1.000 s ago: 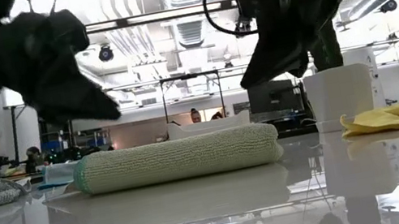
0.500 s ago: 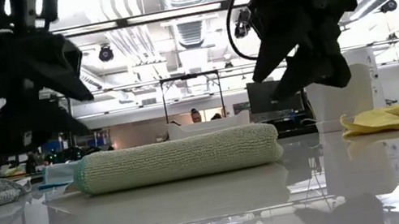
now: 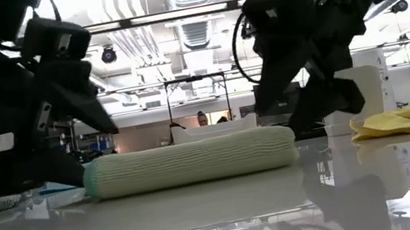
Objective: Fold microfiber towels
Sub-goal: Put the green cloth into the bin
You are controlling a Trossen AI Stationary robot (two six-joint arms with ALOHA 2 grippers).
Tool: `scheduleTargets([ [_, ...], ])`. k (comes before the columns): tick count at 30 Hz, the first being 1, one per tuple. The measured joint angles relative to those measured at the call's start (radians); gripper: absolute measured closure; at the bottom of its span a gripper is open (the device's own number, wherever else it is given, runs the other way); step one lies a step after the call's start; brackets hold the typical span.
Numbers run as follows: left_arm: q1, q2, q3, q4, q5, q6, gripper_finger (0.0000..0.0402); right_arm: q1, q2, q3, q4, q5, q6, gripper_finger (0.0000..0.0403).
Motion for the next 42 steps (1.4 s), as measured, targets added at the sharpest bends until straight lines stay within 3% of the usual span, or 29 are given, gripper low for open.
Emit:
scheduleTargets([
  [12, 0.017, 0.07, 0.003, 0.058, -0.034, 0.025, 0.0128, 0.0, 0.081, 0.0, 0.096, 0.011, -0.003, 0.0129],
  [20, 0.033, 0.075, 0.002, 0.072, -0.078, 0.055, 0.0131, 0.0, 0.117, 0.0, 0.193, 0.01, -0.023, 0.0153],
  [24, 0.034, 0.076, 0.002, 0.069, -0.104, 0.081, 0.0166, -0.001, 0.122, 0.0, 0.19, 0.01, -0.023, 0.0179],
  [35, 0.034, 0.077, 0.006, 0.072, -0.157, 0.113, 0.0331, -0.001, 0.126, 0.0, 0.213, 0.01, -0.038, 0.0272],
  [38, 0.036, 0.077, 0.006, 0.074, -0.168, 0.108, 0.0346, -0.001, 0.126, 0.0, 0.213, 0.011, -0.041, 0.0291],
  [42, 0.036, 0.077, 0.006, 0.083, -0.168, 0.108, 0.0322, -0.001, 0.126, 0.0, 0.214, 0.011, -0.049, 0.0311],
])
